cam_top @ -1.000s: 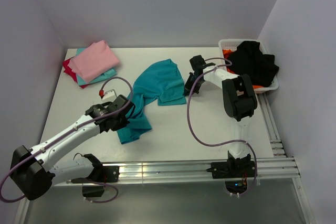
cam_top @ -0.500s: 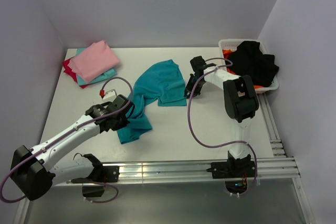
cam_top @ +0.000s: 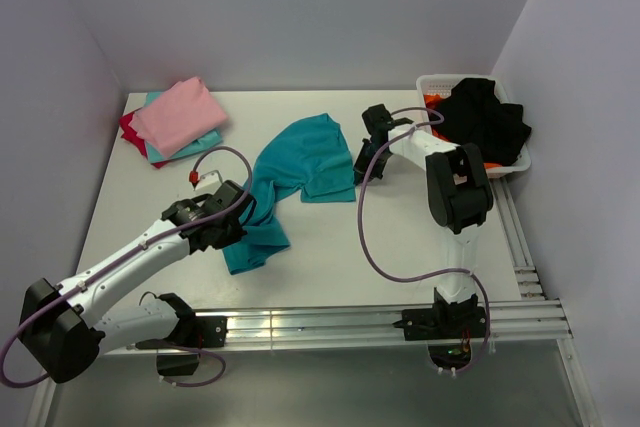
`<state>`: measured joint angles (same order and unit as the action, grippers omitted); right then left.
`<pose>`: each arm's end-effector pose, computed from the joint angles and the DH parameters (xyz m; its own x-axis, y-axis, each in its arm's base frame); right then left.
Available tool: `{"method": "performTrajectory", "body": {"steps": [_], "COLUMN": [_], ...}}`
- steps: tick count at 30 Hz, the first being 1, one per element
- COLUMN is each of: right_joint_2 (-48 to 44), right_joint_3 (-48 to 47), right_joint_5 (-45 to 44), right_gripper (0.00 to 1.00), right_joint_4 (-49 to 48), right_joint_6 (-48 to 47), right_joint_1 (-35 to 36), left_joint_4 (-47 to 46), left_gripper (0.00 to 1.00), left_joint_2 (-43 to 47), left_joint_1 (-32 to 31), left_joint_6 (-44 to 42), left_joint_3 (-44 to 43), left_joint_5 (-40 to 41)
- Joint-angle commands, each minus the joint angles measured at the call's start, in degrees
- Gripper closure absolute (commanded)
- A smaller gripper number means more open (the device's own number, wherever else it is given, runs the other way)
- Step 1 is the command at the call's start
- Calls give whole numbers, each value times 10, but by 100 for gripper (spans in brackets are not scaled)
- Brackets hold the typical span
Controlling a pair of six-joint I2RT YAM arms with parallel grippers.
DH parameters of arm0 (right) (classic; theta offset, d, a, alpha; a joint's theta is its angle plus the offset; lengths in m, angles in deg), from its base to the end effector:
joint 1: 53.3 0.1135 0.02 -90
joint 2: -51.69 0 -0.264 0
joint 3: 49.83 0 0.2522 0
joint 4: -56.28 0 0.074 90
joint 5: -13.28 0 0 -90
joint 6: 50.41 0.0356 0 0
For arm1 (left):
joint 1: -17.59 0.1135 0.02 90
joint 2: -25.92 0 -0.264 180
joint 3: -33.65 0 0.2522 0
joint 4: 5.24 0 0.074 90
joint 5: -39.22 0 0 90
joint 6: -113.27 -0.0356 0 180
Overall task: Fold and stack the t-shirts
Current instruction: Flatten the tshirt out
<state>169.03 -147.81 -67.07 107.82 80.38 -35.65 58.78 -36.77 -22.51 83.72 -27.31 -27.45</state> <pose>0.3935 0.1315 0.1613 -0.9112 0.3859 -0.1443 0.3224 0.8858 0.3337 0.1581 -0.1147 0.2432 -0.7502 -0.4125 -0.5167 -0.3764 0.9090 -0.1792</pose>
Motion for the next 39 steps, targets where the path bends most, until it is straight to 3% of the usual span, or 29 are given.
{"method": "performTrajectory", "body": {"steps": [1, 8, 13, 17, 20, 30, 35, 39], "right_joint_2": [-26, -46, -98, -137, -177, -476, -528, -539], "right_joint_3": [-19, -36, -189, -340, -421, -322, -380, -407], "right_joint_5": [-12, -5, -10, -24, -31, -6, -33, -51], "right_gripper": [99, 100, 100, 100, 100, 100, 100, 100], "right_joint_4": [9, 22, 86, 172, 221, 172, 214, 237], "right_joint_6": [-5, -8, -42, -72, -87, -117, -121, -131], "right_joint_1": [4, 4, 4, 2, -7, -32, -32, -32], "left_joint_4": [-3, 11, 80, 98, 127, 181, 172, 126], "left_gripper": [100, 100, 100, 100, 100, 100, 100, 100], "left_joint_2": [13, 9, -4, -26, -44, 13, 32, 53], "left_joint_1": [3, 4, 5, 4, 4, 5, 5, 4], "left_joint_6": [-8, -15, -66, -138, -196, -314, -341, -348], "left_joint_3": [-5, -22, -200, -362, -425, -612, -706, -703], "left_joint_5": [6, 17, 71, 60, 41, 13, -7, 7]}}
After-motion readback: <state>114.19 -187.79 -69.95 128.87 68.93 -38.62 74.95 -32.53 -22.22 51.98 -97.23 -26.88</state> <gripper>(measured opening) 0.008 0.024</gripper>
